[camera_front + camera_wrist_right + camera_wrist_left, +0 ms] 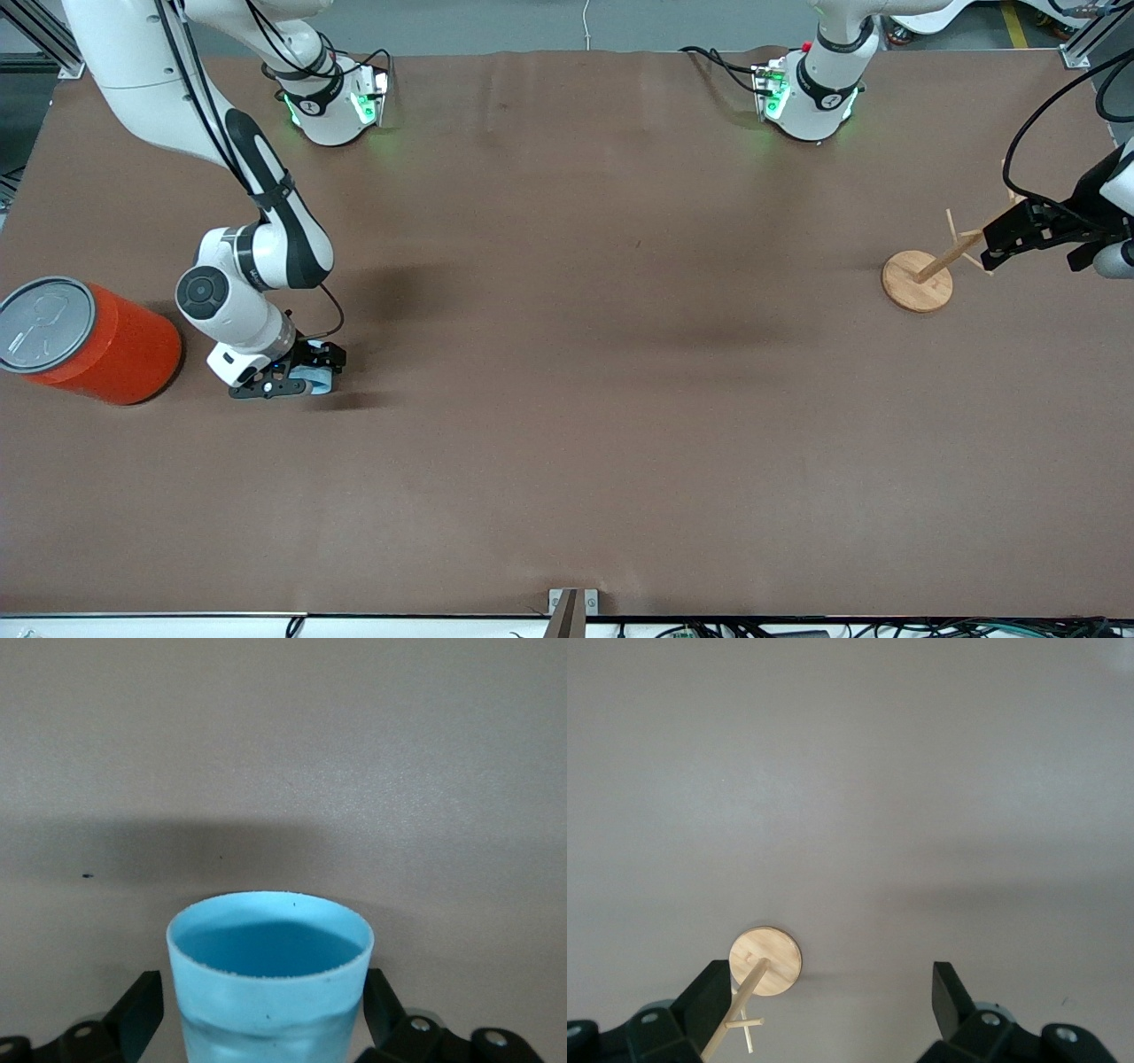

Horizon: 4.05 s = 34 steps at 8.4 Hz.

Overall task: Flip cup
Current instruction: 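Close the right gripper around the light-blue cup, then lift the cup with the right gripper and carry it toward the table middle, then tilt the cup sideways with the right gripper while the left gripper approaches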

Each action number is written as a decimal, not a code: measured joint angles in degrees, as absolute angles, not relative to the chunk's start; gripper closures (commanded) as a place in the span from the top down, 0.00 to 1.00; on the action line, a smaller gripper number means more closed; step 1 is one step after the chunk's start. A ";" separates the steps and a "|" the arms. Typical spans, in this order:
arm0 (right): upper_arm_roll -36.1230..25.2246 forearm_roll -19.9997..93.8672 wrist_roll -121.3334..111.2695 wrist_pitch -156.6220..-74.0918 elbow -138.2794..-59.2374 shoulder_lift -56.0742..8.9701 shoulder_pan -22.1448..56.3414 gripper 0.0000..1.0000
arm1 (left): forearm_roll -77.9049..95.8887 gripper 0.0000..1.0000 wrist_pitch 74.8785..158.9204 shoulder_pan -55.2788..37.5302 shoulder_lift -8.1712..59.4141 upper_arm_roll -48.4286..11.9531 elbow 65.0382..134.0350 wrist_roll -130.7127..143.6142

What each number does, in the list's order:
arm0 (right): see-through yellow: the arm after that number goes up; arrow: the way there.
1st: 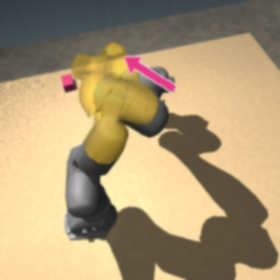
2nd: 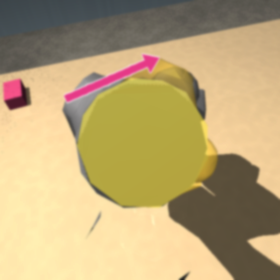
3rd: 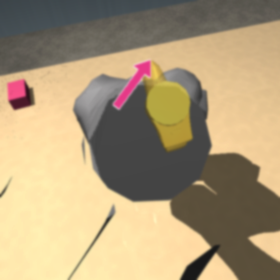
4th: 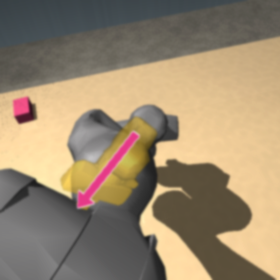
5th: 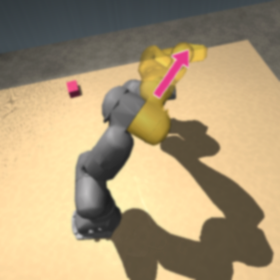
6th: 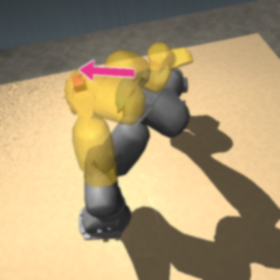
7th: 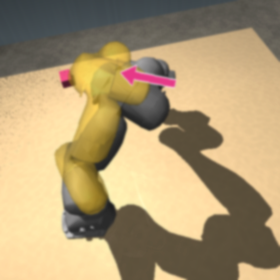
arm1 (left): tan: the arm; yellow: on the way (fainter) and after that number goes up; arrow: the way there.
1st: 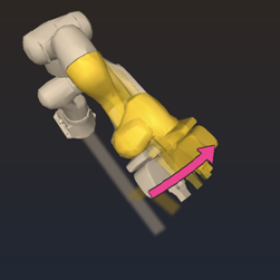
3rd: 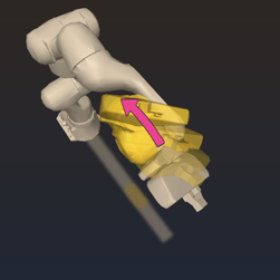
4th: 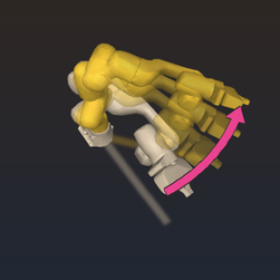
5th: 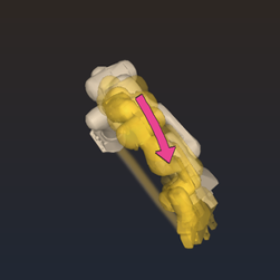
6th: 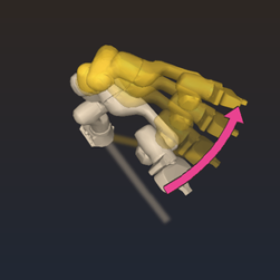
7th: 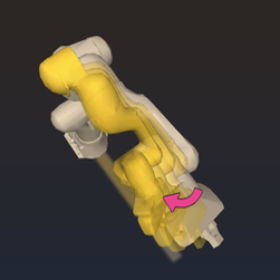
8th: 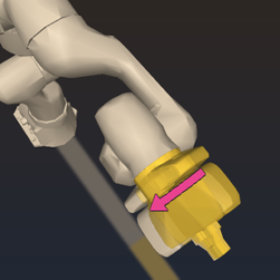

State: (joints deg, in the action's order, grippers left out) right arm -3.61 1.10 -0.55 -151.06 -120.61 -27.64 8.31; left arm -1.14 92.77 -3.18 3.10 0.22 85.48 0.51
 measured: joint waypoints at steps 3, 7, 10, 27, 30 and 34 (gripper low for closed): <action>-3.62 1.08 -1.71 -150.91 -120.24 -27.27 8.30 0.25 | -1.14 1.00 92.77 -3.18 3.10 0.22 85.48 0.51; -3.43 1.05 -1.97 -147.96 -118.08 -27.31 8.61 0.25 | -1.14 1.00 92.77 -3.18 3.10 0.22 85.48 0.51; -2.96 0.87 -3.32 -130.55 -110.59 -20.68 14.89 0.25 | -1.14 1.00 92.77 -3.19 3.10 0.21 85.48 0.51; -2.84 -8.19 -27.85 -138.44 -86.82 -40.91 52.49 0.25 | -1.50 1.00 92.61 -4.71 5.09 0.04 85.53 0.51; -3.72 -9.31 -27.99 -138.46 -86.02 -43.18 52.14 0.25 | -1.45 1.00 92.36 -6.08 7.60 -0.56 85.66 0.51; -4.36 -10.04 -30.01 -138.78 -79.27 -49.40 50.24 0.45 | 7.93 1.00 92.34 -6.18 15.94 -2.35 85.82 0.66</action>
